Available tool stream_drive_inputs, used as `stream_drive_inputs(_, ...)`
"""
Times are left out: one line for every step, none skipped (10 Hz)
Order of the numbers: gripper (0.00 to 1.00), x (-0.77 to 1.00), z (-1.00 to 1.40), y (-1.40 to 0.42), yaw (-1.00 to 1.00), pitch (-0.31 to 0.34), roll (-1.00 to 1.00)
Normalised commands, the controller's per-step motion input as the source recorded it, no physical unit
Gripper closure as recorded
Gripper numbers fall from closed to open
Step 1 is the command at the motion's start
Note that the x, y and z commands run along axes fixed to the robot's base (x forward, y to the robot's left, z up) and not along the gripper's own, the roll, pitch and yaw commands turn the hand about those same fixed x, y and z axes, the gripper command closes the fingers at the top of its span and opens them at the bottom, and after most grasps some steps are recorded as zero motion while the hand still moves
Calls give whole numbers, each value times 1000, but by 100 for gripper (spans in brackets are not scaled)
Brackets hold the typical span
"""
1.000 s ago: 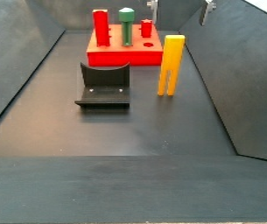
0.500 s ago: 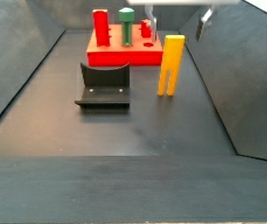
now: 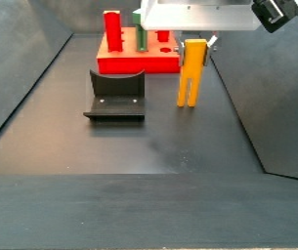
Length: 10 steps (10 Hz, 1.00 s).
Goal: Pick up the square-circle object. Move up. Rotate the square-circle object. Move to above the board. Insert the square-circle object.
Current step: Move to above the board.
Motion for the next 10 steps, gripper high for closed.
stream_drive_inputs(100, -128, 1000, 87, -98, -3, -57)
stream_drive_inputs(100, -127, 1000, 84, -94, -1, -56)
stream_drive_inputs(100, -116, 1000, 80, -67, 11, -51)
stream_drive_inputs(100, -111, 1000, 79, -57, 20, -48)
stream_drive_inputs(100, -106, 1000, 76, -44, 29, -41)
stream_drive_inputs(100, -103, 1000, 76, -38, 35, -36)
stream_drive_inputs(100, -95, 1000, 74, -33, 43, -29)
stream_drive_inputs(100, -89, 1000, 73, -31, 49, -25)
stream_drive_inputs(100, -76, 1000, 73, -32, 62, -18)
stream_drive_inputs(100, -71, 1000, 74, -35, 71, -16)
